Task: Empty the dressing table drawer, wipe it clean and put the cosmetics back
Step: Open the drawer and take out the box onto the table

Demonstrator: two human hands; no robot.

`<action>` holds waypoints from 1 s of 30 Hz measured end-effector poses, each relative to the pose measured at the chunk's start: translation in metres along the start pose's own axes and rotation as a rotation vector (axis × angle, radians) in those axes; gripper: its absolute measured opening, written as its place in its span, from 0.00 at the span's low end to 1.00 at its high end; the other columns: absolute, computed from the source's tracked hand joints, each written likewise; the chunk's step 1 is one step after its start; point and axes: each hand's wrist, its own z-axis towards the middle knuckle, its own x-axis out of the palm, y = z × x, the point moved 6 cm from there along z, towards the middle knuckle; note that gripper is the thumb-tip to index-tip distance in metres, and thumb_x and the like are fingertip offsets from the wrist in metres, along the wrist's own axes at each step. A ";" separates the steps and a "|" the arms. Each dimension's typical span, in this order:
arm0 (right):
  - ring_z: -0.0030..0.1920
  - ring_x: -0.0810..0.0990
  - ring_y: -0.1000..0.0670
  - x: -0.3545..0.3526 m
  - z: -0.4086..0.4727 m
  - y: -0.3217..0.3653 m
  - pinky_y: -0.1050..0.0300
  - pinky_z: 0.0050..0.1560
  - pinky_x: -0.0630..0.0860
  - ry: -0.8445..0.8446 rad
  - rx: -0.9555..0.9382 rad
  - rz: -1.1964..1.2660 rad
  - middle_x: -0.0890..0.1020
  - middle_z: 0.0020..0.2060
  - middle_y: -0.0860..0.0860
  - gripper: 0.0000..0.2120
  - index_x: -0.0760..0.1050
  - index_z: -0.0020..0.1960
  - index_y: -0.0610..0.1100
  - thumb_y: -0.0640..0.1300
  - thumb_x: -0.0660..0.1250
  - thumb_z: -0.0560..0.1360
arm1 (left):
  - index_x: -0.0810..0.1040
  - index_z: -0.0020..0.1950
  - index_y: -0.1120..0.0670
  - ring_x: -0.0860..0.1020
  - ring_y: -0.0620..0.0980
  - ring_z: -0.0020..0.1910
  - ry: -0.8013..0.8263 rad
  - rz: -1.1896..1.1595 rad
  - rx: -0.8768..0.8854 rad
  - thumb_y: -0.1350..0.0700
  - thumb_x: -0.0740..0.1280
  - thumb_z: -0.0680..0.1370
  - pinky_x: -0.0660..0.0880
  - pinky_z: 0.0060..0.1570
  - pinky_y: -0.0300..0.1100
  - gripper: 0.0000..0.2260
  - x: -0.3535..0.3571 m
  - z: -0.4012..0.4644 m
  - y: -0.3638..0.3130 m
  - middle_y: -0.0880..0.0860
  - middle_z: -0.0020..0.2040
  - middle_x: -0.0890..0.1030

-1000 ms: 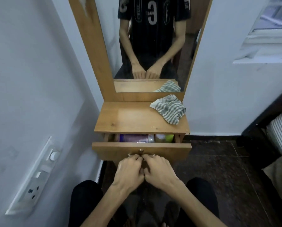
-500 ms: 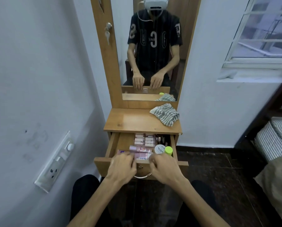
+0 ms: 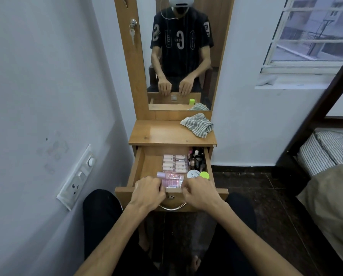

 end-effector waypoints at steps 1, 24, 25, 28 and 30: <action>0.42 0.82 0.50 0.001 -0.002 0.001 0.56 0.41 0.77 0.007 -0.001 -0.002 0.84 0.42 0.51 0.11 0.83 0.52 0.48 0.48 0.62 0.80 | 0.80 0.42 0.55 0.81 0.56 0.44 0.010 -0.001 -0.006 0.52 0.59 0.79 0.68 0.40 0.45 0.14 0.000 -0.001 0.001 0.54 0.44 0.84; 0.32 0.82 0.57 0.027 0.088 -0.037 0.65 0.33 0.75 0.098 0.367 0.423 0.85 0.41 0.50 0.25 0.73 0.74 0.47 0.50 0.65 0.79 | 0.82 0.46 0.51 0.75 0.38 0.34 0.180 -0.358 -0.326 0.49 0.67 0.79 0.66 0.32 0.36 0.09 0.036 0.102 0.041 0.44 0.37 0.80; 0.34 0.84 0.55 0.032 0.092 -0.038 0.62 0.36 0.79 0.115 0.392 0.433 0.86 0.42 0.50 0.25 0.72 0.75 0.46 0.51 0.65 0.78 | 0.82 0.45 0.51 0.75 0.39 0.34 0.211 -0.384 -0.347 0.48 0.67 0.79 0.66 0.32 0.37 0.09 0.042 0.109 0.041 0.44 0.37 0.80; 0.42 0.86 0.52 0.042 0.103 -0.041 0.53 0.51 0.84 0.137 0.462 0.395 0.86 0.48 0.49 0.29 0.74 0.73 0.46 0.57 0.65 0.75 | 0.82 0.43 0.52 0.79 0.45 0.37 0.295 -0.456 -0.395 0.48 0.66 0.77 0.72 0.35 0.40 0.10 0.058 0.122 0.039 0.47 0.38 0.82; 0.46 0.86 0.50 0.049 0.106 -0.042 0.50 0.55 0.84 0.161 0.486 0.376 0.87 0.50 0.50 0.32 0.77 0.70 0.49 0.63 0.63 0.71 | 0.82 0.44 0.53 0.80 0.48 0.40 0.303 -0.482 -0.422 0.49 0.66 0.75 0.74 0.39 0.42 0.09 0.065 0.127 0.038 0.49 0.40 0.83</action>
